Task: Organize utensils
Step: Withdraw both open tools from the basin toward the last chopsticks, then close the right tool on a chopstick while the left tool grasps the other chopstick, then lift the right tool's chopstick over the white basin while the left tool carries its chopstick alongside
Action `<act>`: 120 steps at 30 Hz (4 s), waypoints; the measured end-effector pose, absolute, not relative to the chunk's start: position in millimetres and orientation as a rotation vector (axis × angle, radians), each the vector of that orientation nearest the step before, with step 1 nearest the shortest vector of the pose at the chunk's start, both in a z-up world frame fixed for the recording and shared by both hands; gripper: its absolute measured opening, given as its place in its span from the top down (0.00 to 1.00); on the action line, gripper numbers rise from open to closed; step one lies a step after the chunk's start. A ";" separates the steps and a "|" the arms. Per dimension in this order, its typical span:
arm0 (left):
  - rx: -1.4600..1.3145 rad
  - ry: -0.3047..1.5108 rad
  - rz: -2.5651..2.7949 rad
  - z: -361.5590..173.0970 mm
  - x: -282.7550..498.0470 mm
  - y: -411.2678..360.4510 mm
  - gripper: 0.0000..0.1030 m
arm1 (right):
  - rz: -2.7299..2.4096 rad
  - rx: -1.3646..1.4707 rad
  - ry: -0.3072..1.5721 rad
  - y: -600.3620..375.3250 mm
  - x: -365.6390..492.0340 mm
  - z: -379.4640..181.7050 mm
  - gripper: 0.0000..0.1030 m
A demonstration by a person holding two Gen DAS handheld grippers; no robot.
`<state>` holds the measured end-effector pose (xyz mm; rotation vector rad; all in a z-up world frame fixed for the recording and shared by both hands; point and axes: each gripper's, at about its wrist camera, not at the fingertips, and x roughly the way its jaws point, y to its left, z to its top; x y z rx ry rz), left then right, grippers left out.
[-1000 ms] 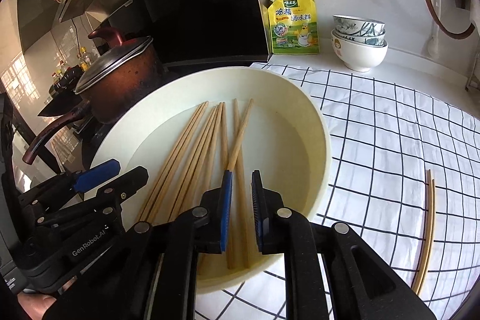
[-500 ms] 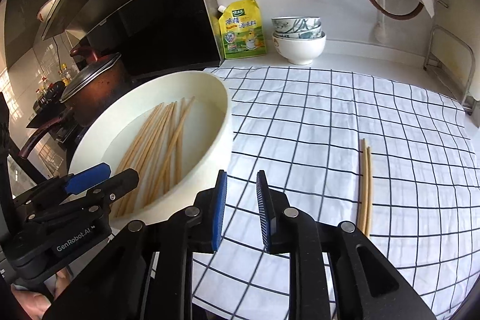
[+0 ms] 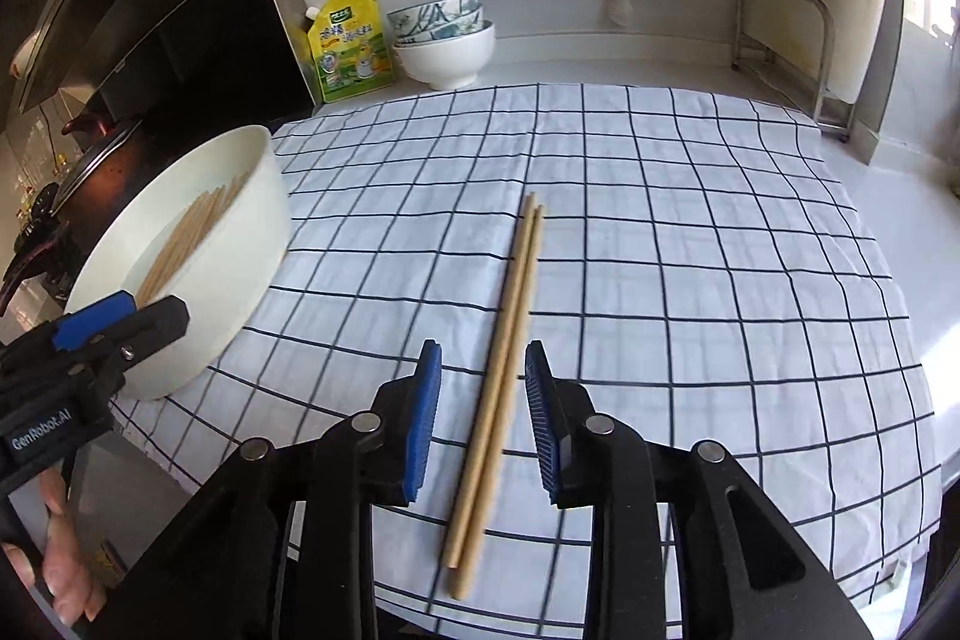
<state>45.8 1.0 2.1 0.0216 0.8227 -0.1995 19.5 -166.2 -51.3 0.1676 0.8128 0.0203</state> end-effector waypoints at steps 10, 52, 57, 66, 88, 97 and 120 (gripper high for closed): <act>0.093 0.808 -0.240 -2.2 31.2 -41.0 0.34 | 0.033 0.172 0.846 -174.7 14.8 -72.1 0.73; 0.097 0.920 -0.319 -41.8 54.0 -97.9 0.28 | -0.086 0.128 0.887 -228.3 10.9 -89.5 0.94; 0.113 0.952 -0.304 -56.9 65.6 -106.0 0.28 | -0.092 0.144 0.893 -241.4 8.7 -89.6 0.94; 0.129 0.967 -0.273 -70.7 76.0 -112.8 0.28 | -0.090 0.143 0.877 -244.9 14.8 -89.1 0.84; 0.107 0.989 -0.335 -72.9 71.7 -116.7 0.93 | -0.062 0.115 0.845 -236.0 17.1 -89.4 0.94; 0.058 0.982 -0.359 -49.1 64.6 -90.6 0.93 | -0.010 0.178 0.810 -225.0 12.6 -68.9 0.94; -0.114 0.744 -0.132 55.6 95.1 106.6 0.89 | 0.369 0.098 0.711 -32.3 108.3 16.6 0.94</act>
